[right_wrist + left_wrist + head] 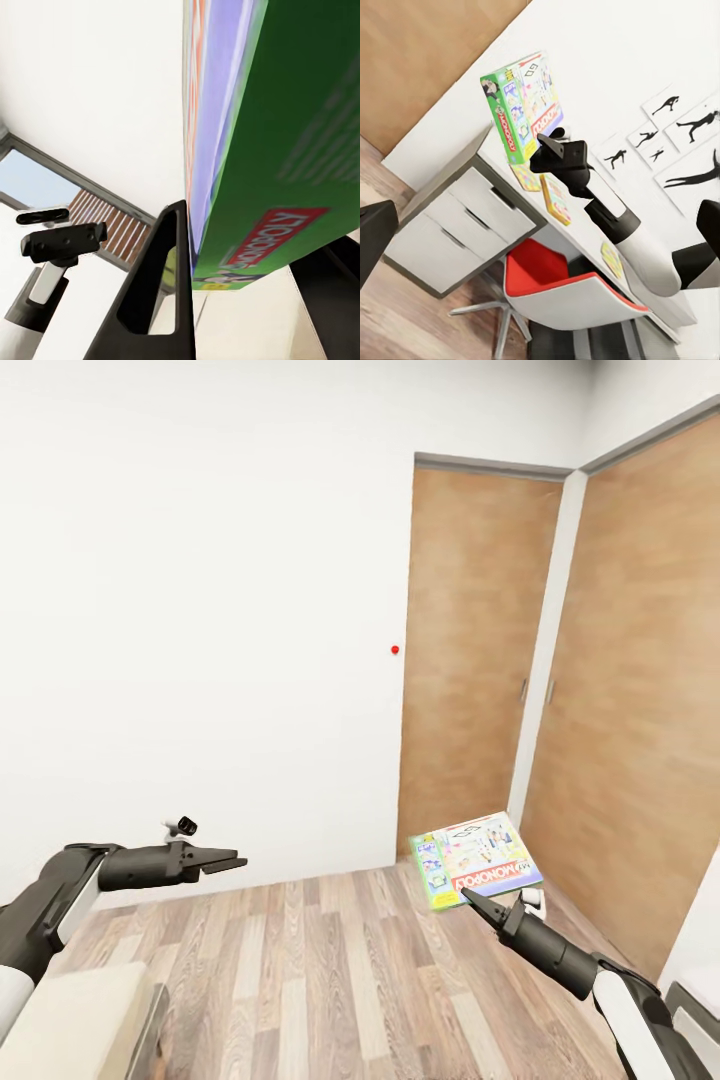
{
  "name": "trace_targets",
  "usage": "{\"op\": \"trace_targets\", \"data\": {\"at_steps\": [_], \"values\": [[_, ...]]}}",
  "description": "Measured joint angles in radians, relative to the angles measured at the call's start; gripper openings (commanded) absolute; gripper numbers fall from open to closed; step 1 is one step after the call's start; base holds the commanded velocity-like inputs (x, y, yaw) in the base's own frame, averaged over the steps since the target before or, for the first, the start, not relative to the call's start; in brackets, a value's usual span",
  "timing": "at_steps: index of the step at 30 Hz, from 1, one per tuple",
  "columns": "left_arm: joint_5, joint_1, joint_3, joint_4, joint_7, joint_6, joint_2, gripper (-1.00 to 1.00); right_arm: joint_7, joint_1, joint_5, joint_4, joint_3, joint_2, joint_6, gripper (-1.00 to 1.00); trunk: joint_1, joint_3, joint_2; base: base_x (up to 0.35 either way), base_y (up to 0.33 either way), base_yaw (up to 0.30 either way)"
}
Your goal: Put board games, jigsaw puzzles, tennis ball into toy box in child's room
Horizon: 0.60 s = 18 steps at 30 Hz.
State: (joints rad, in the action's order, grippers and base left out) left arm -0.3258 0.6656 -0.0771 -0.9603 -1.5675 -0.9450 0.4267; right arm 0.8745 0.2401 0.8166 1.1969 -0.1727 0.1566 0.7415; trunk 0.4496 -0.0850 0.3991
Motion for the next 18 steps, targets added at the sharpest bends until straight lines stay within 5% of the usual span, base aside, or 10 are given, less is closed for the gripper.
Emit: {"op": "trace_targets", "data": {"at_steps": [18], "values": [[0.000,0.000,-0.001,0.000,0.000,0.000,0.001,1.00,0.000,0.000,0.000,0.000,0.000,0.000,0.000,-1.00,0.000,0.000,0.000,-0.023,0.000,-0.281]]}}
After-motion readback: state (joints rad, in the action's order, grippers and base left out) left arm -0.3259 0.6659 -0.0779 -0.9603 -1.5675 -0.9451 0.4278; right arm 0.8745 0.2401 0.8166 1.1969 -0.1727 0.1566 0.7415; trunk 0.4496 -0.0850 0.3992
